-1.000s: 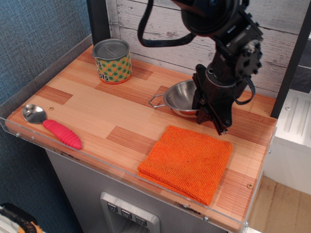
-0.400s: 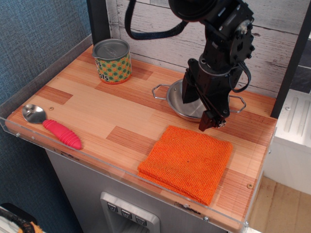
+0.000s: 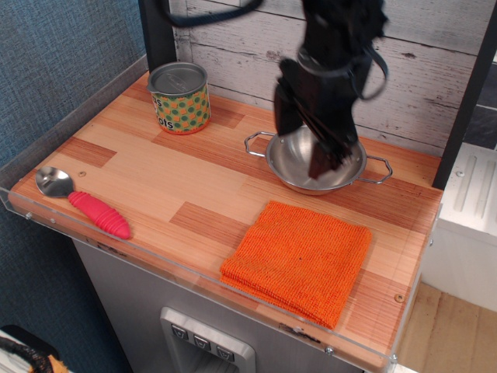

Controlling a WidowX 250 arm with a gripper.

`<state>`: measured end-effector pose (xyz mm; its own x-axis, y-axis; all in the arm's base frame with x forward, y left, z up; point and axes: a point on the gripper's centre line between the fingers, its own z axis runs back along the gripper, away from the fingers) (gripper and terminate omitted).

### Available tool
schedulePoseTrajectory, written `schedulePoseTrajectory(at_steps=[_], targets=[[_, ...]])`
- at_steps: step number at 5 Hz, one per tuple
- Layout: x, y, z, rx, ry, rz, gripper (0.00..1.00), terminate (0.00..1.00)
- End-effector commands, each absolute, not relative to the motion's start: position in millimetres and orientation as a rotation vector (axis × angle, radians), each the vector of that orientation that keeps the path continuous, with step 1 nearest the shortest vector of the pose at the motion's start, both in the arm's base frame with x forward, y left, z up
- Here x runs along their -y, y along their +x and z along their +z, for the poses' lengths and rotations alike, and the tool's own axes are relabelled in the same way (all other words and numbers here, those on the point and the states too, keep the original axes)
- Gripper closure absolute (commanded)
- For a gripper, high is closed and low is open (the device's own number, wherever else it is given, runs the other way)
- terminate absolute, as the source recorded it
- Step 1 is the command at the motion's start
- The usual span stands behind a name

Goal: Move wok to space above orange cloth.

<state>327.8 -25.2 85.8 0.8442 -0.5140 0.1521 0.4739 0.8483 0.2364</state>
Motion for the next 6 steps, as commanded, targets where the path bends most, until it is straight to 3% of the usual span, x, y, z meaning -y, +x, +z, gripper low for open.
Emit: schedulePoseTrajectory(at_steps=[1, 3, 6], targets=[[-18.2, 318.4, 134.0, 0.274, 0.146, -0.300, 0.00, 0.00], [-77.8, 318.0, 161.9, 0.305, 0.117, -0.069, 0.00, 0.00], [-127.8, 333.8, 174.5, 0.288, 0.165, 0.078, 0.00, 0.00]])
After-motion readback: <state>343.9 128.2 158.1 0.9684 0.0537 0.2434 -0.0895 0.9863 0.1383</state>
